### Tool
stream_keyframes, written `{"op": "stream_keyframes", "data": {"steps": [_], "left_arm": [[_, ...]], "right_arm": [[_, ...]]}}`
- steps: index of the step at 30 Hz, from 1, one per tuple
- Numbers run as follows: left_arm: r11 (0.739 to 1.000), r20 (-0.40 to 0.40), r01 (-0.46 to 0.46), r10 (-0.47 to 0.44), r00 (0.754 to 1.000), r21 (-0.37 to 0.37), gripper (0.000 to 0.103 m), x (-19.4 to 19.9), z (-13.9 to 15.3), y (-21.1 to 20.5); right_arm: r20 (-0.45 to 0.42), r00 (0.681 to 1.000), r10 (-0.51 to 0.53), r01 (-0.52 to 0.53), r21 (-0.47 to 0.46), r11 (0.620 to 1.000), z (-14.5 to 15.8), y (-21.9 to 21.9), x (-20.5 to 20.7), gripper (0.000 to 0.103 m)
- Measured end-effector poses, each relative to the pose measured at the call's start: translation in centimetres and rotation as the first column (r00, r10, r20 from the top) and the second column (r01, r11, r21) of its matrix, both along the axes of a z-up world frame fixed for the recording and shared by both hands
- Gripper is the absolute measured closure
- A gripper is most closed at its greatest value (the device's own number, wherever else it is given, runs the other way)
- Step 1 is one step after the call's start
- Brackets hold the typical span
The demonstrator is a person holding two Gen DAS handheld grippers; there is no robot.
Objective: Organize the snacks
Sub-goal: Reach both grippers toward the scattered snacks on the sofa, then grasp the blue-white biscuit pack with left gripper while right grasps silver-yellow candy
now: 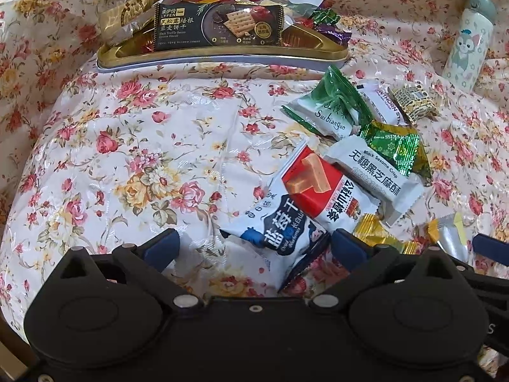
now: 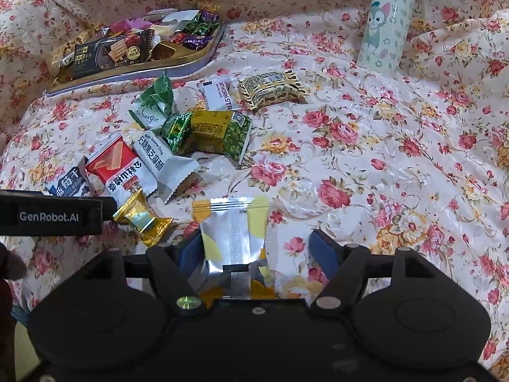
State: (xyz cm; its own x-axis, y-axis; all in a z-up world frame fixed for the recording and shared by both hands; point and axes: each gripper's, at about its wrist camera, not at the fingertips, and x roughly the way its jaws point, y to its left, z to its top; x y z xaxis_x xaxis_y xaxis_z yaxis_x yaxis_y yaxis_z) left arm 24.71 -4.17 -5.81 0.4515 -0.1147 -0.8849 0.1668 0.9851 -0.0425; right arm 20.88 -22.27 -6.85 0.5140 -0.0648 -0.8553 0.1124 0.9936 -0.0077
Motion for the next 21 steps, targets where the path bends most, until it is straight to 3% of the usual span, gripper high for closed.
{"op": "stream_keyframes", "data": {"steps": [5, 10, 13, 15, 21], "left_arm": [[0.999, -0.003, -0.02, 0.02, 1.0, -0.027, 0.002, 0.1, 0.1, 0.3], [0.998, -0.01, -0.033, 0.032, 0.999, -0.049, 0.005, 0.1, 0.3, 0.5], [0.996, -0.003, -0.023, 0.023, 1.0, -0.081, 0.016, 0.0, 0.8, 0.8], [0.994, -0.001, -0.018, 0.018, 1.0, -0.104, 0.029, -0.1, 1.1, 1.0], [0.99, 0.001, -0.023, 0.023, 1.0, -0.141, 0.042, -0.2, 1.6, 1.7]], "right_arm": [[-0.001, 1.0, -0.008, 0.008, 0.003, 1.0, 0.4, 0.0, -0.2, 0.051], [0.001, 1.0, -0.012, 0.012, 0.005, 1.0, 0.5, -0.2, -0.3, 0.061], [0.002, 1.0, -0.016, 0.016, 0.012, 1.0, 0.6, -0.3, -0.5, 0.065], [0.002, 1.0, -0.019, 0.018, 0.02, 1.0, 0.7, -0.4, -0.8, 0.066], [0.005, 1.0, -0.028, 0.027, 0.041, 0.999, 0.9, -0.4, -1.7, 0.066]]}}
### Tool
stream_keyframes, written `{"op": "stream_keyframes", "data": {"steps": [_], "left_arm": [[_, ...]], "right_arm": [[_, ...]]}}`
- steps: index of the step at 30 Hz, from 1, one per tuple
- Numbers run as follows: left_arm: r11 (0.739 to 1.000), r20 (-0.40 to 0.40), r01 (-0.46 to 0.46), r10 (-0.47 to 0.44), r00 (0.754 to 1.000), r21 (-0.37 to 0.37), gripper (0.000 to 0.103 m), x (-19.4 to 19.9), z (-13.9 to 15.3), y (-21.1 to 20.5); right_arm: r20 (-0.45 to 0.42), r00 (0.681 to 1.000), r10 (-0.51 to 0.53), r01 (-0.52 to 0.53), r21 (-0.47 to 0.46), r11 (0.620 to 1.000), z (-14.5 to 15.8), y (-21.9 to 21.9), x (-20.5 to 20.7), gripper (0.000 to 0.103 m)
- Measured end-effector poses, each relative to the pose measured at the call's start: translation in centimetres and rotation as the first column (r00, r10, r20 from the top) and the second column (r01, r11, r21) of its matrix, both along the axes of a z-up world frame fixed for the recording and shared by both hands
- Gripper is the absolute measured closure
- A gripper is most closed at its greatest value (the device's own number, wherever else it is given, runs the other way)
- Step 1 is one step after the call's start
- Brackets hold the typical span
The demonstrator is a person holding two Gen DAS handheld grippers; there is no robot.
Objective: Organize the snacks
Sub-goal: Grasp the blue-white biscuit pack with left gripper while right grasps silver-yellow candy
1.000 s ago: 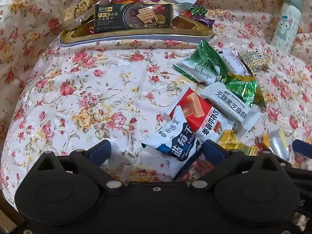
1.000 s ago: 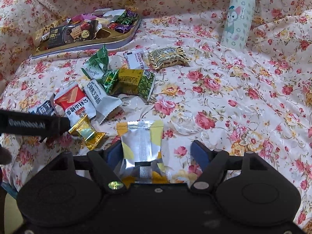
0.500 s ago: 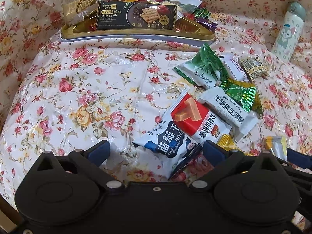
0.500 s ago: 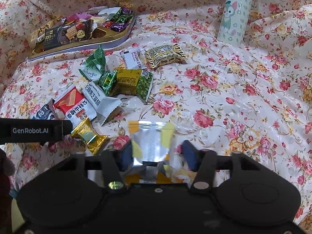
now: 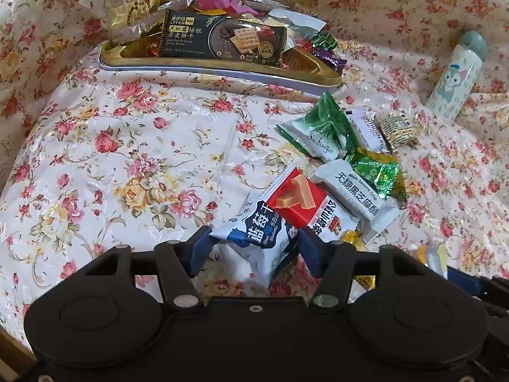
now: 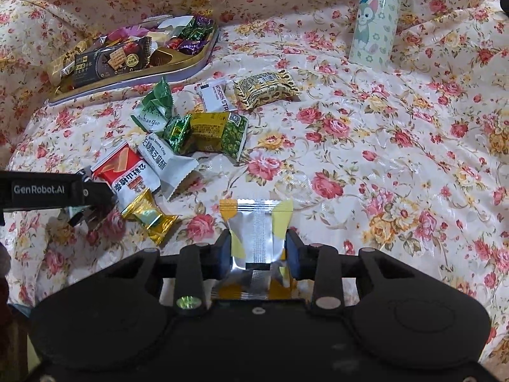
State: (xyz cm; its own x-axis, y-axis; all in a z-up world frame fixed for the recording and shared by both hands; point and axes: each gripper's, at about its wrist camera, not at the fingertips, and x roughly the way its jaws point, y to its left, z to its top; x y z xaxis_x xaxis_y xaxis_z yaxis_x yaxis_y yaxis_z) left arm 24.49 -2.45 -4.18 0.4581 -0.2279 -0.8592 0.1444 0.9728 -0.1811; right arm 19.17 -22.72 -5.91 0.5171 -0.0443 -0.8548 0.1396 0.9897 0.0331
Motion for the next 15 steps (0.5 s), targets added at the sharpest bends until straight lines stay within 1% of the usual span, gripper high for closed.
{"op": "stream_keyframes", "data": {"steps": [3, 9, 14, 15], "left_arm": [[1.0, -0.004, 0.0, 0.0, 1.0, -0.007, 0.045, -0.2, 0.2, 0.2], [1.0, 0.024, 0.017, -0.017, 1.0, -0.003, 0.052, -1.3, 0.8, 0.3], [1.0, 0.023, 0.011, -0.011, 1.0, -0.009, 0.052, -1.4, 1.1, 0.2], [1.0, 0.027, 0.006, -0.005, 1.0, -0.007, 0.05, -1.3, 1.0, 0.1]], "right_arm": [[0.002, 1.0, -0.002, 0.002, 0.01, 1.0, 0.2, 0.0, -0.4, 0.066], [0.018, 1.0, -0.009, 0.008, 0.024, 1.0, 0.8, -0.1, -1.5, 0.067], [0.021, 1.0, -0.014, 0.013, 0.037, 0.999, 1.2, -0.1, -2.3, 0.067], [0.02, 1.0, -0.015, 0.015, 0.037, 0.999, 1.2, -0.1, -2.4, 0.067]]}}
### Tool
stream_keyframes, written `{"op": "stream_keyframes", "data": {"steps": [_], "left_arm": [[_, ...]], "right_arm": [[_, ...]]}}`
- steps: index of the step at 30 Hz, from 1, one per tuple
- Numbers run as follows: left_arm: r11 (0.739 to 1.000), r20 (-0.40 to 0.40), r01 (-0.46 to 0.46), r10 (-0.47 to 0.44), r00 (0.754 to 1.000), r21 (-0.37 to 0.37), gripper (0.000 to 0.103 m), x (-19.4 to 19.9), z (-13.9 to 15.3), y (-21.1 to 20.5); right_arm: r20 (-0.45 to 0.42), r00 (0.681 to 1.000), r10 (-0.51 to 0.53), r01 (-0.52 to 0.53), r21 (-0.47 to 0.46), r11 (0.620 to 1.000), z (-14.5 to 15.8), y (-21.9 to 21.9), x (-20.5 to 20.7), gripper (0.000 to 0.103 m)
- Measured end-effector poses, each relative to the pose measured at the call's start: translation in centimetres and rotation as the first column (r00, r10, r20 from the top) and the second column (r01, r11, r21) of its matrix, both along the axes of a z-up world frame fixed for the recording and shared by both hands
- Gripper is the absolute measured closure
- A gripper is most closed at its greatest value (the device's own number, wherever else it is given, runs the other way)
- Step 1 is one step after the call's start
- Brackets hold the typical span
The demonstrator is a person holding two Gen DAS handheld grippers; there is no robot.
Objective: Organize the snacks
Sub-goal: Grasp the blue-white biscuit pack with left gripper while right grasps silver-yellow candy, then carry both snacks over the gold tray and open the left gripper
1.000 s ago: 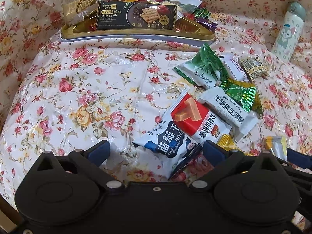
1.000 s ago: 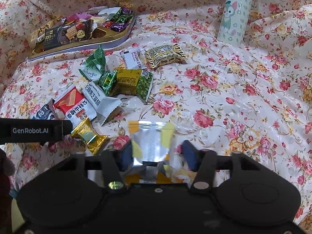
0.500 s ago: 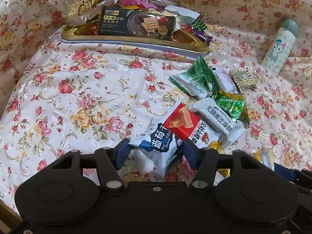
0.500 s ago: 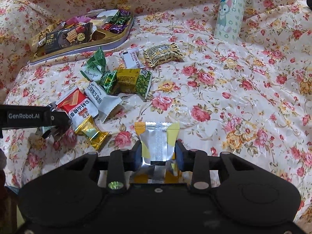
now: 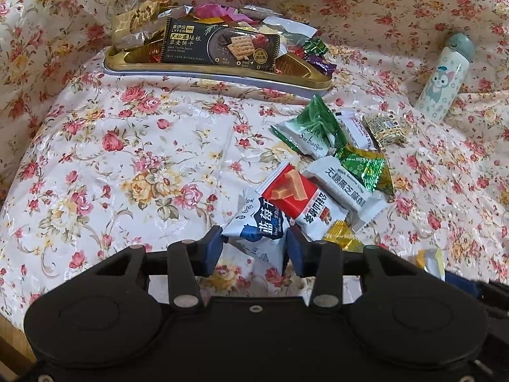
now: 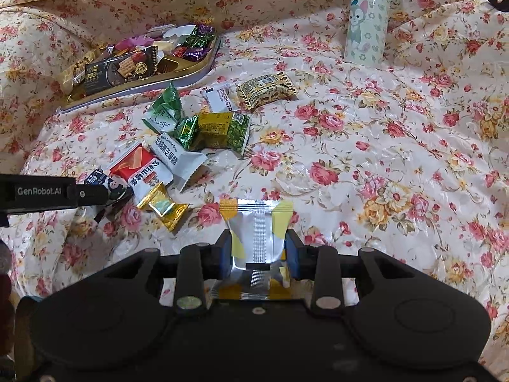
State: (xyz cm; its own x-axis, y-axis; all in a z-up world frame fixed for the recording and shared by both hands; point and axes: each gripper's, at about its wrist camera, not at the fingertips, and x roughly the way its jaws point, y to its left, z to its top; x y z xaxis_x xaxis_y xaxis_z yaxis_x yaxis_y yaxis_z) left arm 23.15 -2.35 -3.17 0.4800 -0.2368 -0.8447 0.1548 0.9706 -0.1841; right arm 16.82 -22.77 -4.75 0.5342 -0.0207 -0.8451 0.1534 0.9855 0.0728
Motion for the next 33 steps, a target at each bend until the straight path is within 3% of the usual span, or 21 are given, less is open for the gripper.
{"op": "stream_keyframes", "data": {"steps": [8, 10, 11, 15, 17, 29, 33], "left_arm": [[0.999, 0.012, -0.017, 0.017, 1.0, 0.034, 0.042, 1.6, -0.9, -1.6], [0.999, 0.022, -0.011, 0.01, 1.0, 0.036, 0.043, 1.7, -0.8, -1.8], [0.999, 0.036, -0.008, 0.007, 0.999, 0.033, 0.051, 1.6, -0.7, -1.8], [1.0, 0.066, 0.01, -0.011, 0.998, 0.009, 0.061, 1.0, 0.5, -1.5], [1.0, 0.061, 0.007, -0.007, 0.998, -0.01, 0.063, 0.7, 1.1, -1.1], [0.999, 0.079, 0.031, -0.034, 0.996, 0.038, 0.064, -2.7, 2.6, -0.2], [1.0, 0.069, 0.026, -0.027, 0.997, 0.013, 0.064, -4.2, 3.0, 0.7]], "right_arm": [[-0.009, 1.0, -0.009, 0.01, 0.014, 1.0, -0.4, 0.0, -0.2, 0.067], [-0.013, 1.0, -0.013, 0.013, 0.018, 1.0, -0.5, -0.1, -0.1, 0.067], [-0.012, 1.0, -0.014, 0.014, 0.019, 1.0, -0.5, -0.1, -0.1, 0.067], [0.0, 1.0, -0.021, 0.021, 0.021, 1.0, -0.2, -0.1, -0.2, 0.067], [0.01, 1.0, -0.023, 0.023, 0.02, 1.0, 0.1, -0.1, -0.3, 0.067], [0.063, 0.998, -0.013, 0.01, 0.038, 0.999, 2.0, 0.2, -2.6, 0.067], [0.074, 0.997, -0.018, 0.014, 0.056, 0.998, 2.3, -0.1, -3.9, 0.067]]}}
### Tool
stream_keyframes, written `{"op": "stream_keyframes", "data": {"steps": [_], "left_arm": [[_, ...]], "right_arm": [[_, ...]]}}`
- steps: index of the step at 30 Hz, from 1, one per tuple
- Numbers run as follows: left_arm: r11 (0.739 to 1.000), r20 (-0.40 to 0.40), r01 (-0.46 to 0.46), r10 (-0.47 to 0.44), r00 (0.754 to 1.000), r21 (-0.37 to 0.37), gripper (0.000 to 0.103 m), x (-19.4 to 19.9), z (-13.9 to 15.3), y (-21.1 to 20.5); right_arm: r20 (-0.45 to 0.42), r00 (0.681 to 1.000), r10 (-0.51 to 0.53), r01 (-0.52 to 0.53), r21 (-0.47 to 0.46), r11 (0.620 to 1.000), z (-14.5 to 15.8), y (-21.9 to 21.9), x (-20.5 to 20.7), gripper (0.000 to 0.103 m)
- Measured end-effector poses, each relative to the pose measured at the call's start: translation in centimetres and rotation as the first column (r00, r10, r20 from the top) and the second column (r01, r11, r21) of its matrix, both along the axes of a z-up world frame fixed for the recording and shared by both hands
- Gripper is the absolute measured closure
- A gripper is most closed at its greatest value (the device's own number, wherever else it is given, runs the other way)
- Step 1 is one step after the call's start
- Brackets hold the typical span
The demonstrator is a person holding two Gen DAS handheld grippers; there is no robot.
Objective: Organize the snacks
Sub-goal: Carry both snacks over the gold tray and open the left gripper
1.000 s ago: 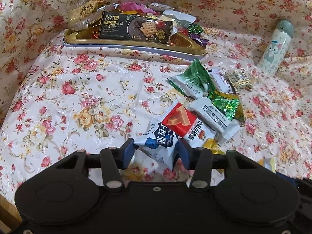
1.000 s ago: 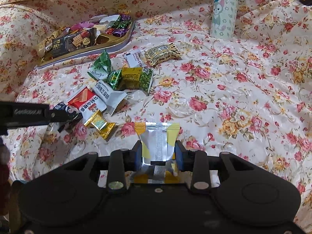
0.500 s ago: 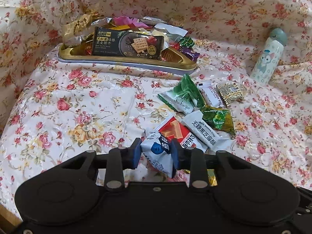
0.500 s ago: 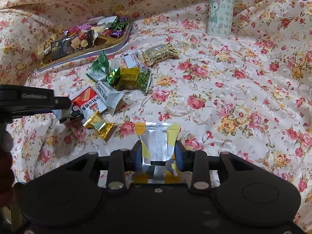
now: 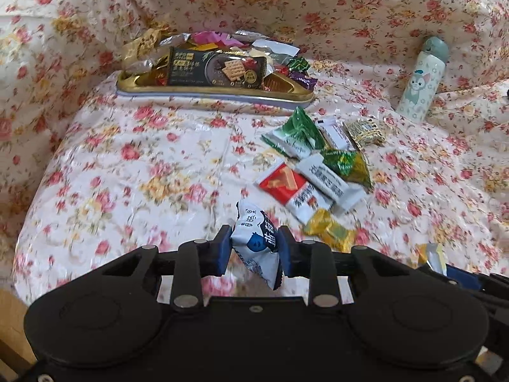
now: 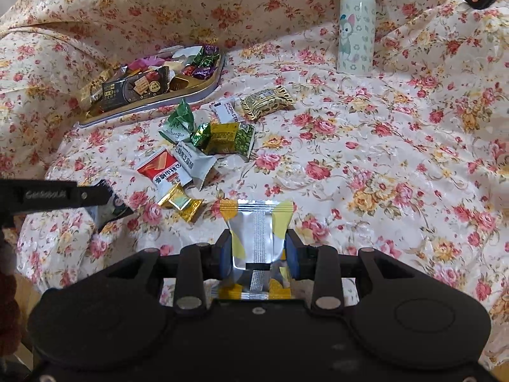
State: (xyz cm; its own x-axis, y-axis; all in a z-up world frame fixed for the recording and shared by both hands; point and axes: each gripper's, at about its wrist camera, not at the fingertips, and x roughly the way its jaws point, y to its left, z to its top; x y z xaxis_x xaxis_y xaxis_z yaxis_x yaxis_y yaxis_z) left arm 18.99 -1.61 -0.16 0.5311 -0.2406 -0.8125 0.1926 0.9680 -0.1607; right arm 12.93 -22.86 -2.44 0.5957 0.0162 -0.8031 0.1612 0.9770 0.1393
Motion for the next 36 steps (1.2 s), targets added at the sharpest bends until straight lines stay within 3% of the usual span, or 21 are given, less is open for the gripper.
{"op": "stream_keyframes", "data": {"steps": [13, 28, 36], "left_arm": [[1.0, -0.021, 0.01, -0.011, 1.0, -0.021, 0.064, -5.2, 1.8, 2.0], [0.996, 0.0, 0.04, -0.04, 0.999, 0.075, 0.064, -12.8, 0.9, 1.1], [0.993, -0.007, 0.023, -0.023, 1.0, 0.117, 0.064, -15.6, -0.3, 1.1]], "right_arm": [[-0.027, 1.0, 0.004, -0.004, 0.01, 1.0, 0.2, 0.6, -3.1, 0.067], [0.004, 0.997, 0.08, -0.079, -0.082, 0.994, 1.5, 4.3, -9.2, 0.067], [-0.031, 0.995, 0.091, -0.093, -0.071, 0.993, 0.4, 5.1, -12.3, 0.067]]}}
